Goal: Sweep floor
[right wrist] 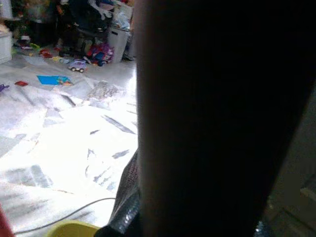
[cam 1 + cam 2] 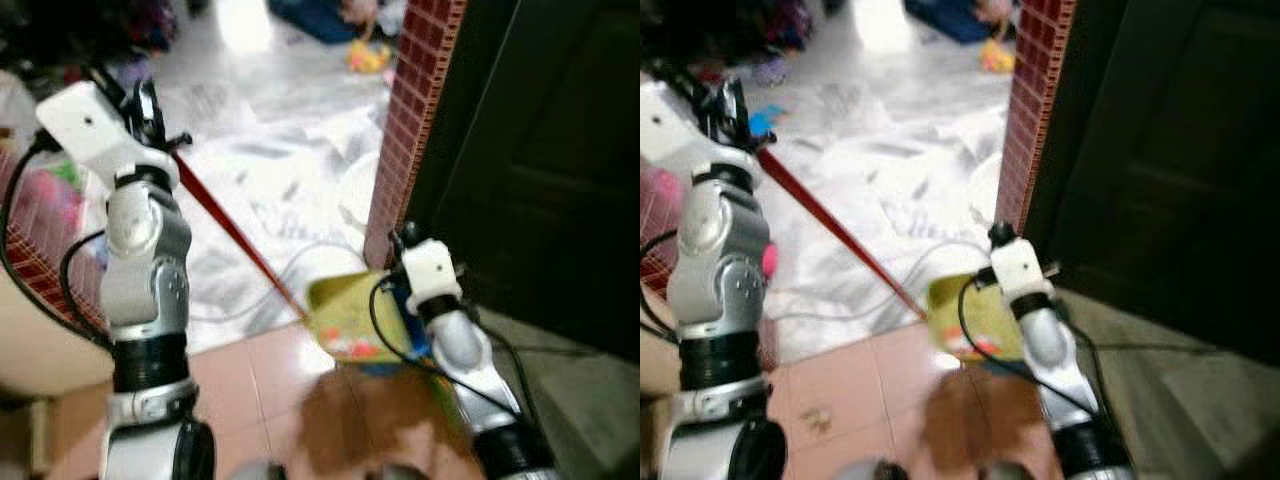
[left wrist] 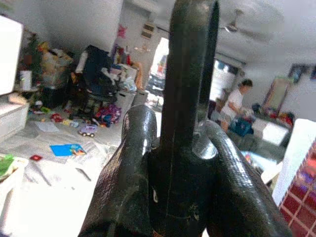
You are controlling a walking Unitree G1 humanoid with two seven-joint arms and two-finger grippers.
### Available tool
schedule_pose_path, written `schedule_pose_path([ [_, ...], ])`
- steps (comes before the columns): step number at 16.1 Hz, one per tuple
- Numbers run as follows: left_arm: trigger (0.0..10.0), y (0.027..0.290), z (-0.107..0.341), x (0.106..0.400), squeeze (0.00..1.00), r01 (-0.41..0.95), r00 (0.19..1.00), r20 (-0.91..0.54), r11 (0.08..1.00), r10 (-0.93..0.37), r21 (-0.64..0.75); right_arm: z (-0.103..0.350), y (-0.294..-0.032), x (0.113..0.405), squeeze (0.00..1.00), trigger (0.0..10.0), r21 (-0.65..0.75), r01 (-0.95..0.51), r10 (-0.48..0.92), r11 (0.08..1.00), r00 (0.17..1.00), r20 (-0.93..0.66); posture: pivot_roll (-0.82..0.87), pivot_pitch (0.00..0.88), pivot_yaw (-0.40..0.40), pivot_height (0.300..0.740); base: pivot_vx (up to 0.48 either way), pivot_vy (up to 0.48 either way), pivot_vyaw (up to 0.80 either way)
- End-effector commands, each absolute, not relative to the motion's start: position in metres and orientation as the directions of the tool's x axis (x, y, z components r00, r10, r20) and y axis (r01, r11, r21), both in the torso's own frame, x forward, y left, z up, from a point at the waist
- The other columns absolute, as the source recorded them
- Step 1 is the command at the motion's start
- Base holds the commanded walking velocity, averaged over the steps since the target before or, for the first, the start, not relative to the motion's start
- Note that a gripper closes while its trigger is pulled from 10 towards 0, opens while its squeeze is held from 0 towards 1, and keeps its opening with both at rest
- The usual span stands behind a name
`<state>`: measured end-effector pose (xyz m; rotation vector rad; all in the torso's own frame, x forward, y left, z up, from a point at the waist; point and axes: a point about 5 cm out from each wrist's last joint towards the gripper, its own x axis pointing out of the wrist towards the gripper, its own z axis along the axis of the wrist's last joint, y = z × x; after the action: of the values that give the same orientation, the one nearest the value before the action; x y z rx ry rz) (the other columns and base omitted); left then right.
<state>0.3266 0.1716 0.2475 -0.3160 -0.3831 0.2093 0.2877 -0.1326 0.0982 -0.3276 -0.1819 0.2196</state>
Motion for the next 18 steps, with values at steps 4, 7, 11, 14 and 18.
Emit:
schedule_pose_path([
  [4, 10.0, 0.149, 0.252, 0.320, 0.00, -0.054, 0.900, 0.393, 0.945, 0.187, -0.324, 0.107, -0.134, 0.290, 0.00, 10.0, -0.352, -0.171, 0.247, 0.920, 0.951, 0.183, -0.05, 0.000, 0.056, 0.740, 0.000, 0.000, 0.00],
  [7, 10.0, 0.139, 0.247, 0.320, 0.00, -0.040, 0.908, 0.384, 0.948, 0.167, -0.317, 0.107, -0.134, 0.290, 0.00, 10.0, -0.354, -0.170, 0.246, 0.920, 0.952, 0.183, -0.06, 0.000, 0.056, 0.740, 0.000, 0.000, 0.00],
  [11, 10.0, 0.125, 0.247, 0.328, 0.00, -0.031, 0.902, 0.408, 0.961, 0.145, -0.274, 0.103, -0.135, 0.286, 0.00, 10.0, -0.351, -0.180, 0.248, 0.919, 0.955, 0.160, -0.07, 0.000, 0.067, 0.740, 0.000, 0.000, 0.00],
  [14, 10.0, 0.111, 0.249, 0.336, 0.00, -0.019, 0.903, 0.408, 0.963, 0.132, -0.268, 0.096, -0.138, 0.276, 0.00, 10.0, -0.349, -0.207, 0.264, 0.914, 0.956, 0.126, -0.09, 0.000, 0.077, 0.740, 0.000, 0.000, 0.00],
  [18, 10.0, 0.106, 0.251, 0.336, 0.00, 0.019, 0.898, 0.429, 0.963, 0.102, -0.268, 0.093, -0.142, 0.272, 0.00, 10.0, -0.347, -0.200, 0.252, 0.916, 0.961, 0.113, -0.09, 0.000, 0.083, 0.740, 0.068, -0.145, 0.00],
])
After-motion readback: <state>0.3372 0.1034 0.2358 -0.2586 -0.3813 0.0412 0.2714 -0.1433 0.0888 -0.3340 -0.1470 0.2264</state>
